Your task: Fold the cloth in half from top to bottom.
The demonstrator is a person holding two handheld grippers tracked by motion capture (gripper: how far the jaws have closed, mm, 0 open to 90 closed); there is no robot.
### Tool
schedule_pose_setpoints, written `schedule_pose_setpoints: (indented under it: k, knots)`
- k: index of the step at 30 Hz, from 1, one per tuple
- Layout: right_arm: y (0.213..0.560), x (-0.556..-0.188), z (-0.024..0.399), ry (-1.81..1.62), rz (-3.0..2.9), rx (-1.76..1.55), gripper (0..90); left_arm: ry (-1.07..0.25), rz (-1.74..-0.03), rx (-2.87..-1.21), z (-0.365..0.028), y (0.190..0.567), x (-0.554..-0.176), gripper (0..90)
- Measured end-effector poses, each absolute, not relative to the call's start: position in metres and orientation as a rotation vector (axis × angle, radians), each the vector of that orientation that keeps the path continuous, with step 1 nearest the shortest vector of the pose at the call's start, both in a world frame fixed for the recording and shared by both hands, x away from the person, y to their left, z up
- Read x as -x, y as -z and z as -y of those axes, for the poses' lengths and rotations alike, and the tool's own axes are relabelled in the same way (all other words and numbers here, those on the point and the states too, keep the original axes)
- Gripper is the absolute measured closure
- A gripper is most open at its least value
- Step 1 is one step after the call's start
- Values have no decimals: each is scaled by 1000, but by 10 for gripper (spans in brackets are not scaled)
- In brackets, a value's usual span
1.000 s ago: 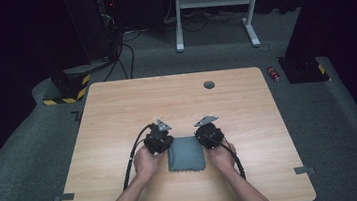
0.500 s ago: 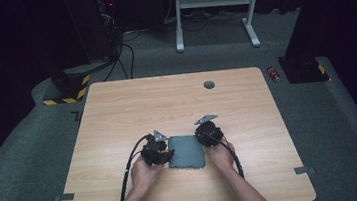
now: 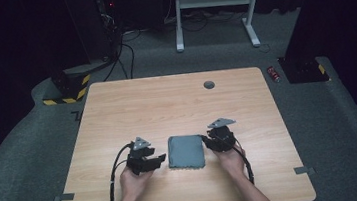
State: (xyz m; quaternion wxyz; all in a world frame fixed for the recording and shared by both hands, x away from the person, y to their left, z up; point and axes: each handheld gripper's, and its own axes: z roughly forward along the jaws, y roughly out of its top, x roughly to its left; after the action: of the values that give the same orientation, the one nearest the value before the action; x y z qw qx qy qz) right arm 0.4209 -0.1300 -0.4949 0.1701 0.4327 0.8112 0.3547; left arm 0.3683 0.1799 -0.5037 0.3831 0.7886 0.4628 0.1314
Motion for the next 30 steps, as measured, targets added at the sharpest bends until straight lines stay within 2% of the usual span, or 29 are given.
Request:
schedule_pose_setpoints:
  k: [6,13,20,23,26,27,30]
  knots:
    - [504,-386,172,-963,-2261,-1260,614,-422,-1239,-1981,-216,508,-353,427]
    - [511,-366,206,-946,-2210,-1326,586,-459,-1302,-1942,-239,515,-343,418]
    - [518,-358,211,-901,-2201,-1307,561,-491,-1324,-1945,-246,520,-340,405]
    - [521,-356,213,-926,-2181,-1310,544,-544,-1310,-1953,-246,526,-337,397]
    - [523,-355,214,-938,-2164,-1310,511,-592,-1298,-1964,-244,528,-335,382]
    - [523,-355,214,-943,-2174,-1318,442,-595,-1299,-1971,-244,528,-335,374]
    - [523,-353,212,-937,-2176,-1313,428,-596,-1312,-1966,-243,528,-335,343]
